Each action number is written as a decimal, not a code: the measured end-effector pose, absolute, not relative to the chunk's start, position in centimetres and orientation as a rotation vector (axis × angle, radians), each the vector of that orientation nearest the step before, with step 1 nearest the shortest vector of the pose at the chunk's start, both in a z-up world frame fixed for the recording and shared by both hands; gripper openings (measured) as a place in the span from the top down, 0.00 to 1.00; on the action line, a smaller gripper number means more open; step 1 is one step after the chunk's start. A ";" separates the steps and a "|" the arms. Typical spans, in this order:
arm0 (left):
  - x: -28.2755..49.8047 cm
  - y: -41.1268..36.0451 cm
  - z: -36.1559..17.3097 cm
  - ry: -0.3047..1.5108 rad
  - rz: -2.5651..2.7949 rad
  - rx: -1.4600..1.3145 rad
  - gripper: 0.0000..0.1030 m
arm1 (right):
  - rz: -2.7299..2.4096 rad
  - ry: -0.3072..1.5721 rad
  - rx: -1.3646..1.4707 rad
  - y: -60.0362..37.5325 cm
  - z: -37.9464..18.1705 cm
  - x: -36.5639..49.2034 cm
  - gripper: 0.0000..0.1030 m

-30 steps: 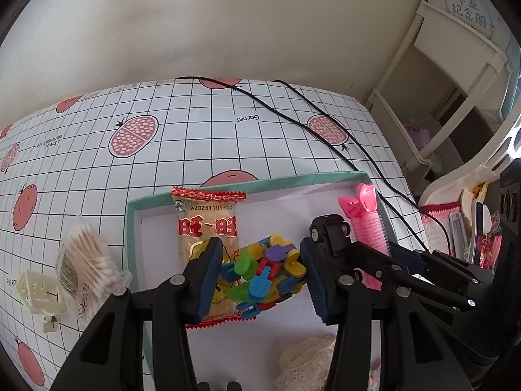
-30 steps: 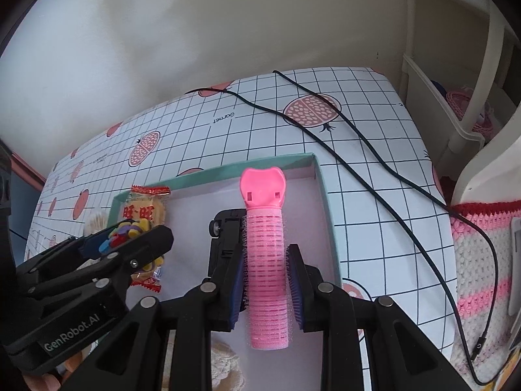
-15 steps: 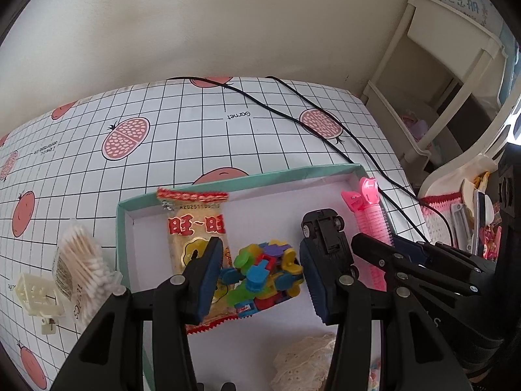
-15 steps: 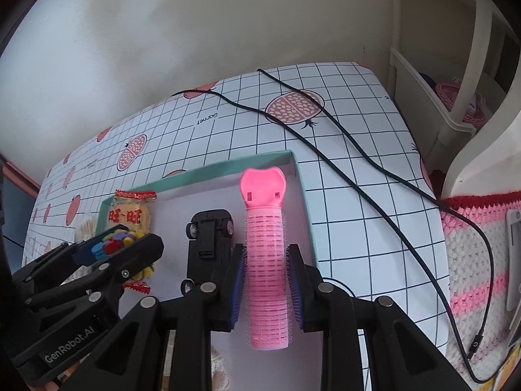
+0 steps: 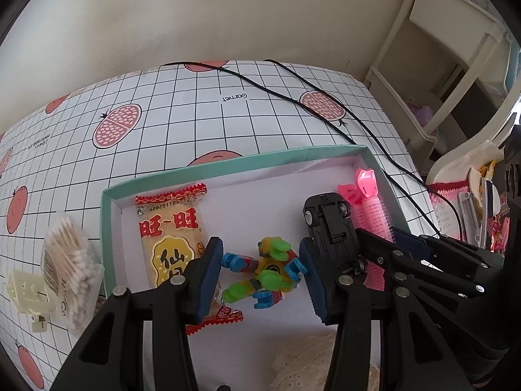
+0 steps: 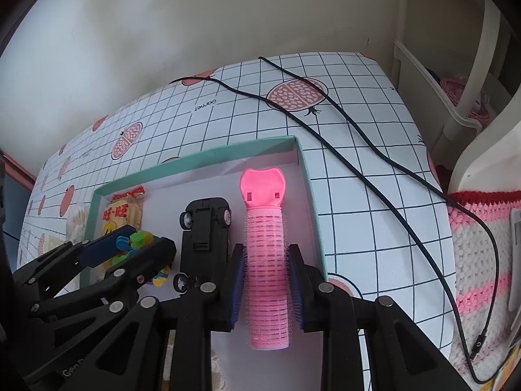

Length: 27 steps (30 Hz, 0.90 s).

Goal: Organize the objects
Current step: 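Open left gripper dropping blocks in box while right gripper lowers and releases roller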

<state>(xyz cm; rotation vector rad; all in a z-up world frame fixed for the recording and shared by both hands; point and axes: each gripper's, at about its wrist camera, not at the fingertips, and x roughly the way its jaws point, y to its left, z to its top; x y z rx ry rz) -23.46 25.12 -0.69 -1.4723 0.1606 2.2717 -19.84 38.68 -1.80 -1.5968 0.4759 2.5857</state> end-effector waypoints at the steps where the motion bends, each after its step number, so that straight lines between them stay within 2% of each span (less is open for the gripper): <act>1: -23.5 25.1 -0.8 0.162 2.271 -1.474 0.51 | 2.585 0.472 -1.598 38.7 -1.8 -19.8 0.73; 12: -23.4 24.8 0.3 0.145 2.266 -1.474 0.52 | 2.564 0.462 -1.624 38.5 -1.8 -19.9 0.68; 18: -23.3 24.3 2.1 0.124 2.282 -1.436 0.51 | 2.588 0.428 -1.596 38.2 -0.5 -19.6 0.60; 20: -23.2 24.0 2.8 0.110 2.285 -1.421 0.51 | 2.583 0.383 -1.576 38.1 0.0 -19.4 0.53; 27: -23.3 22.8 5.5 0.080 2.347 -1.342 0.50 | 2.600 0.344 -1.520 38.5 1.6 -18.9 0.47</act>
